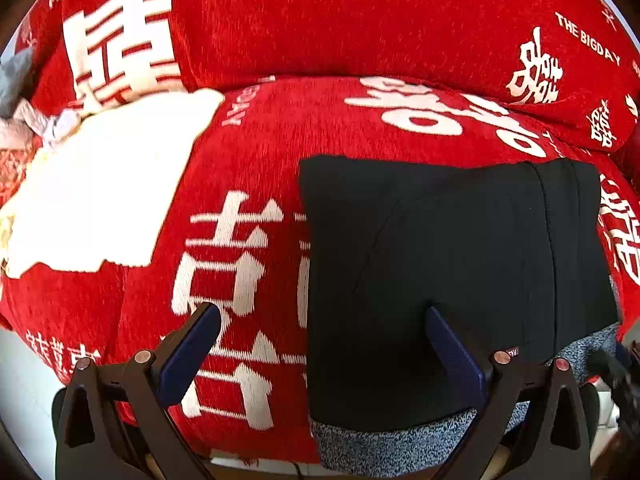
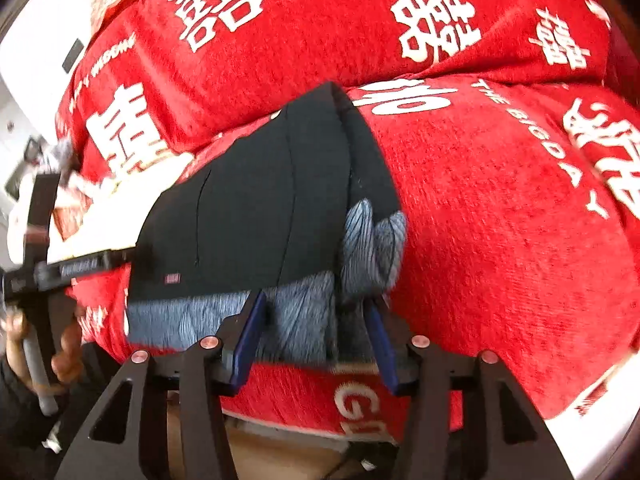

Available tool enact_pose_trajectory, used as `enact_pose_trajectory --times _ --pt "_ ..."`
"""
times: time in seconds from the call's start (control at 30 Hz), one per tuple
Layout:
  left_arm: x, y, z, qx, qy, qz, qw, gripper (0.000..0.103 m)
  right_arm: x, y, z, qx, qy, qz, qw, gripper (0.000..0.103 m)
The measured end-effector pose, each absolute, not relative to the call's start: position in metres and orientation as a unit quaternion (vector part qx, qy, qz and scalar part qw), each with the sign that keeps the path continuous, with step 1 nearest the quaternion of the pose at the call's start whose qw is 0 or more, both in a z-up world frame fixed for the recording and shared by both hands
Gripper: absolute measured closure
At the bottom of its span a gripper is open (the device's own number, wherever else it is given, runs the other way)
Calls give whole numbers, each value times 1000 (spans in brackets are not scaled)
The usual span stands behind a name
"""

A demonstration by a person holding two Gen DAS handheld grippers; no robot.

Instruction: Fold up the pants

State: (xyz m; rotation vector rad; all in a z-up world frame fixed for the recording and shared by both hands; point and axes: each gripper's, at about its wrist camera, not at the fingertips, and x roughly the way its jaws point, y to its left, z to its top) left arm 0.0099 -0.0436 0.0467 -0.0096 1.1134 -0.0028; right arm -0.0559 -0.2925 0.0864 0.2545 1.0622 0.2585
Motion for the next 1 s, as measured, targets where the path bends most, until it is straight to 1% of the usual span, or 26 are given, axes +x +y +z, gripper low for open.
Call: enact_pose_trajectory --times 0.03,0.07,0.1,0.17,0.23,0.27,0.33,0.37,0.4,0.43,0.47,0.53,0.57,0.6,0.67,0.73,0.8,0.87,0.93,0.97,1.0 --pt "9 -47 46 5 521 1 854 1 -58 -290 86 124 507 133 843 53" --pt "8 -49 47 11 517 3 856 1 -57 -287 86 128 506 140 842 75" --pt "8 -52 47 14 513 4 858 1 -55 -286 84 131 507 140 840 90" --pt "7 -50 48 14 512 0 859 1 -49 -285 89 142 503 137 842 94" --pt "3 -48 54 12 505 -6 863 1 -53 -285 109 151 470 136 859 95" --pt "3 -47 53 11 503 -6 864 1 -53 -286 112 149 467 129 862 95" --pt "5 -44 45 -1 514 -9 858 1 -47 -289 99 148 489 117 852 95" --pt "6 -42 42 -9 519 -10 854 1 -42 -292 81 148 525 105 831 95" --pt "6 -40 40 -18 524 -12 852 1 -40 -294 71 157 545 101 817 91" --pt "5 -38 41 -28 527 -14 850 1 -42 -299 71 176 545 106 813 90" --pt "4 -36 44 -31 525 -15 851 1 -44 -302 79 180 534 106 819 87" --pt "5 -32 52 -28 511 -7 859 1 -45 -303 103 154 506 84 845 77" --pt "7 -30 55 -33 505 -5 862 1 -43 -300 120 124 479 71 866 62" --pt "10 -28 57 -42 503 -4 863 1 -40 -296 130 100 460 67 880 43" --pt "23 -26 60 -63 505 1 861 1 -24 -279 150 48 418 81 904 28" --pt "35 -29 60 -75 506 -1 859 1 7 -257 152 19 406 131 904 28" --pt "49 -34 54 -65 513 13 856 1 36 -247 142 30 414 178 892 28" --pt "64 -35 40 -56 536 26 842 1 71 -241 111 24 450 188 873 29" --pt "76 -32 24 -63 565 21 823 0 94 -252 77 18 500 146 854 32" --pt "80 -29 17 -78 574 11 815 0 100 -261 62 36 522 134 841 33" --pt "82 -28 13 -88 578 4 811 0 101 -268 53 57 528 128 838 33"
